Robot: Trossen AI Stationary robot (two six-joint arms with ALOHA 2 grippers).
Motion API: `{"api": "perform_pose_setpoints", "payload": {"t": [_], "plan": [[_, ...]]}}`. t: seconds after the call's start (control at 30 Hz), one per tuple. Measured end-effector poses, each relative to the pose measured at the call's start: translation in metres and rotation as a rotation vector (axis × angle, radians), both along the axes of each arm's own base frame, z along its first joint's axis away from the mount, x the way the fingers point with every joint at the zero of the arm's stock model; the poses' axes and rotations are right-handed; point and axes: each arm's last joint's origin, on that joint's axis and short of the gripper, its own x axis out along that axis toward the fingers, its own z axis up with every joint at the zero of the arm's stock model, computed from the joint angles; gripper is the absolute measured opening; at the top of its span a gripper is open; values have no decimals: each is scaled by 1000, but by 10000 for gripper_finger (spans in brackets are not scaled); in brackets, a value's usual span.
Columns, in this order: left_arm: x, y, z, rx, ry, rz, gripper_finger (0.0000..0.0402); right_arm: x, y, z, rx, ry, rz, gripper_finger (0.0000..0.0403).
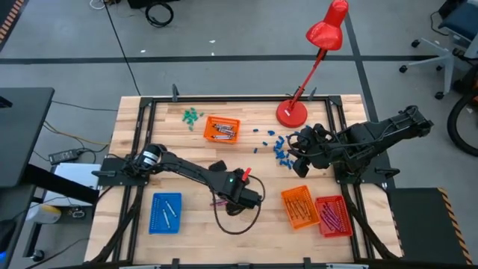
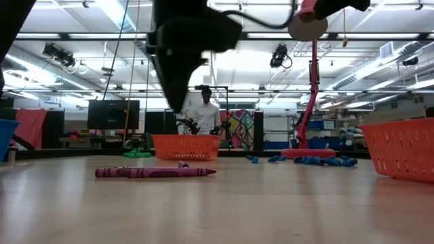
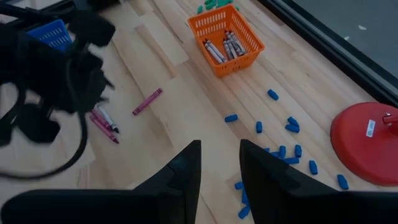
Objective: Sort crayons
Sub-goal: Put the red crayon into the red bin
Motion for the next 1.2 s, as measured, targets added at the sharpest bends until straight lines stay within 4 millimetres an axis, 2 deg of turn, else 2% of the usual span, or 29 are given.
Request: {"api": "perform_pose_setpoints", "payload": {"t": [0.17, 0.3, 0.47, 0.67, 0.8, 0.9, 1.07, 1.2], "plan": [[-25, 7, -5, -12, 48, -9, 116, -1, 2, 0, 13, 16, 40, 114], [-48, 13, -4, -60, -26, 37, 116, 3, 7, -5, 5, 55, 95, 114], [-63, 32, -15, -228, -188, 276, 116, 17, 14, -13, -25, 89, 126, 114], [-62, 52, -39, -315, -302, 598, 117, 38, 24, -23, -11, 86, 186, 114], [-53, 62, -46, -316, -385, 726, 127, 45, 27, -30, 2, 111, 210, 114], [-44, 71, -46, -342, -467, 789, 150, 46, 28, -32, 9, 124, 218, 114], [-42, 84, -47, -341, -486, 842, 191, 46, 28, -32, 9, 127, 218, 114], [-41, 90, -48, -335, -486, 851, 200, 46, 28, -31, 7, 122, 216, 114]]}}
